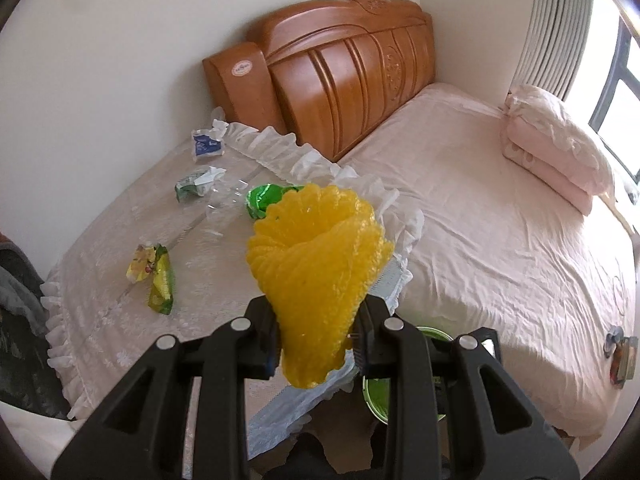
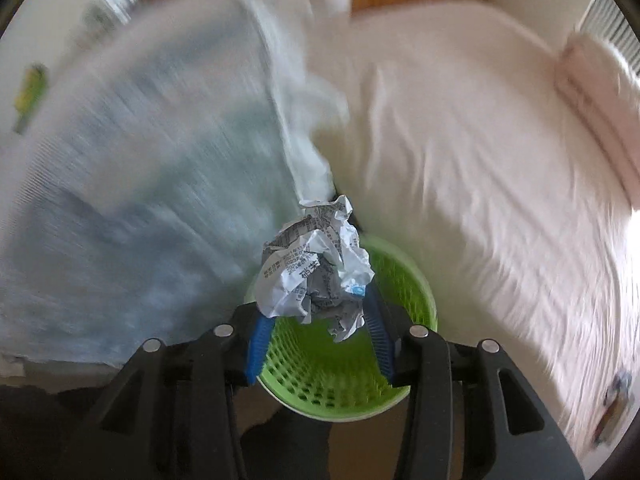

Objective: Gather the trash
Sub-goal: 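Drop the paper wad in the basket while the left tool drops the yellow mesh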

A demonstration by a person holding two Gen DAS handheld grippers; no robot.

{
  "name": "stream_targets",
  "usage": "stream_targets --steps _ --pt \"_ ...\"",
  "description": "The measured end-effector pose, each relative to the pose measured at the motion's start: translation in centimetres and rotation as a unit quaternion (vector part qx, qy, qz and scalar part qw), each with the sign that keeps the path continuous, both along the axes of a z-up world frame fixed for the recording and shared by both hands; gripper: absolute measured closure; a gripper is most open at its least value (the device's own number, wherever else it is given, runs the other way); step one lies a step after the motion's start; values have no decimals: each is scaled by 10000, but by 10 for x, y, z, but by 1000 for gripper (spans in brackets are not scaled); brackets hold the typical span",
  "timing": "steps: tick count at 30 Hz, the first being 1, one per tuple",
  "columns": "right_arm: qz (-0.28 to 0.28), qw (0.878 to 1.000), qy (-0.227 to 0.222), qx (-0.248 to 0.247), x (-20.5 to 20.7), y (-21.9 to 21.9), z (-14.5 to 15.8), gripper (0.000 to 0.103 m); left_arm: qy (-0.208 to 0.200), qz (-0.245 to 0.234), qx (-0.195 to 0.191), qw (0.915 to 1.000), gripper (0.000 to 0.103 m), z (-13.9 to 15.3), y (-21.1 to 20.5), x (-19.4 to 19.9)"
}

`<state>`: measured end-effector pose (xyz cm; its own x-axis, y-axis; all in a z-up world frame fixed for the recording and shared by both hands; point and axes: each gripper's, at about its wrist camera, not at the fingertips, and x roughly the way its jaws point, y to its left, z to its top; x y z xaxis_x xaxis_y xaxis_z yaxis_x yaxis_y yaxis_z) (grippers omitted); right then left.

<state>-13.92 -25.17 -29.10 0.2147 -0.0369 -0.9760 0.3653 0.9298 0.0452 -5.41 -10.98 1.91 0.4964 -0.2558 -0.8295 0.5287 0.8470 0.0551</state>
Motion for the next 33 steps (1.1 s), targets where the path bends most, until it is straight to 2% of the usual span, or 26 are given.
stream_targets --steps 1,2,3,6,9,13,18,21,27,29,31,33 --pt "-61 9999 95 79 -2 -1 -12 42 7 -27 7 10000 76 0 -1 -1" --pt "-143 9996 195 141 -2 -1 -22 26 9 -61 21 10000 76 -1 -2 -3" --pt "-241 9991 297 190 -2 -1 -29 19 10 -91 29 10000 76 -2 -3 -4" --pt "-382 9984 281 317 -12 -5 -31 17 47 -202 58 9998 76 -5 -10 -8" --pt "-498 9985 62 201 -16 -10 -11 8 103 -337 86 9993 76 -11 -21 -12" --pt "-769 9965 -320 -8 -30 -31 28 7 200 -531 180 9982 76 -25 -39 -19" --pt "-1237 9881 -852 -330 -58 -67 85 2 512 -840 309 9947 76 -62 -68 -30" --pt "-1488 9825 -1007 -493 -75 -91 107 2 762 -1098 377 9903 76 -95 -87 -41" --pt "-1772 9757 -1133 -607 -103 -132 134 2 1119 -1548 770 9786 76 -188 -123 -67" --pt "-1784 9758 -1103 -619 -106 -142 132 2 1234 -1667 941 9737 66 -216 -130 -76" --pt "-1775 9765 -1055 -610 -109 -152 130 2 1436 -1792 1068 9674 43 -244 -138 -86" --pt "-1757 9775 -986 -619 -112 -158 127 2 1539 -1833 1084 9649 36 -257 -143 -92"
